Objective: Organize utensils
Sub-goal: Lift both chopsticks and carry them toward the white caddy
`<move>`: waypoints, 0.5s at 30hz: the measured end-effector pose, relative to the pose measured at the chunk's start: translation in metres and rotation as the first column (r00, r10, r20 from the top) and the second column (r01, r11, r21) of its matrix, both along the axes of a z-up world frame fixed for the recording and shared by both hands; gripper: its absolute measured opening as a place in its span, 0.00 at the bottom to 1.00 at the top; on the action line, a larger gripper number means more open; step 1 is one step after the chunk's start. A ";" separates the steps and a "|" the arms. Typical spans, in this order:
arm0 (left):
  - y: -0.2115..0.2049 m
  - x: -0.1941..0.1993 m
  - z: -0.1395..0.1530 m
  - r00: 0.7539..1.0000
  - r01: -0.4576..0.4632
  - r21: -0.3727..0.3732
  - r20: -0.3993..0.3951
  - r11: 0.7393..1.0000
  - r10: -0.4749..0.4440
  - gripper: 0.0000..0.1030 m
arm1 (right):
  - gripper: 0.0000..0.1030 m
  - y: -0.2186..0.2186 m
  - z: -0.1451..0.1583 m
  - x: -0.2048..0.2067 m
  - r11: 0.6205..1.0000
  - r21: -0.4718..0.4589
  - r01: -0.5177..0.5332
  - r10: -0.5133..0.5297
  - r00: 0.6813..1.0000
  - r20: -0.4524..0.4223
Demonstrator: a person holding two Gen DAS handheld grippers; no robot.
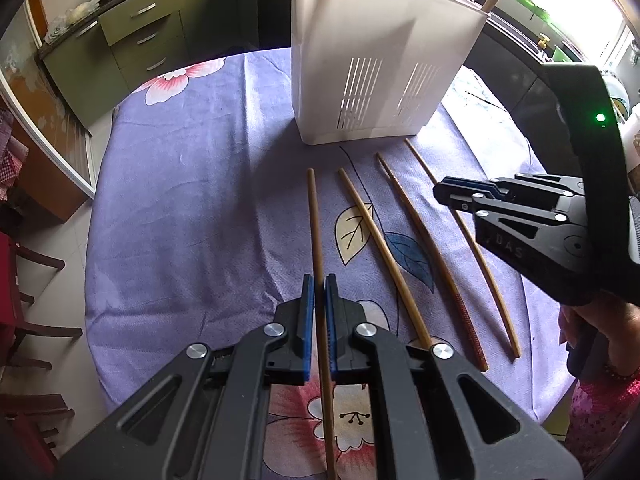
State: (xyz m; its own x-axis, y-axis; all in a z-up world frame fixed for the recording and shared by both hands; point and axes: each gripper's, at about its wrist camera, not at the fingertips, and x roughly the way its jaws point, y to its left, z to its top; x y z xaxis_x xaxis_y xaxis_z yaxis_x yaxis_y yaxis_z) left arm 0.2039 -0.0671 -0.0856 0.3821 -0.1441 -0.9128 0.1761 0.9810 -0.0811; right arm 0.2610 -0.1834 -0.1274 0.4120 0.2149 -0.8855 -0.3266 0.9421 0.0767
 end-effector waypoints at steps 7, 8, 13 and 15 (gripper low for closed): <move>0.001 -0.012 0.021 0.999 0.015 -0.012 0.044 1.000 -0.014 0.05 | 0.06 -0.022 0.053 -0.041 0.996 0.086 -0.012 0.002 0.993 0.115; 0.000 -0.015 0.025 0.999 0.018 -0.013 0.051 1.000 -0.018 0.05 | 0.06 -0.027 0.060 -0.049 0.996 0.093 -0.015 0.002 0.991 0.135; 0.000 -0.033 0.043 0.995 0.038 -0.013 0.093 0.999 -0.037 0.05 | 0.06 -0.046 0.091 -0.088 0.991 0.133 -0.020 -0.010 0.975 0.220; -0.001 -0.041 0.050 0.993 0.045 -0.007 0.112 0.999 -0.044 0.05 | 0.06 -0.054 0.100 -0.104 0.990 0.141 -0.020 -0.016 0.968 0.252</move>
State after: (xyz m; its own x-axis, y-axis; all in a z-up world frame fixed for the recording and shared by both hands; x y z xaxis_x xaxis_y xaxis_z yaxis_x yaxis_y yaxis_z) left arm 0.1626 -0.0683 -0.0356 0.4746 -0.1711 -0.8634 0.2276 0.9714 -0.0674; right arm 0.1566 -0.2379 -0.0272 0.6172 0.3313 -0.7136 -0.3543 0.9269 0.1239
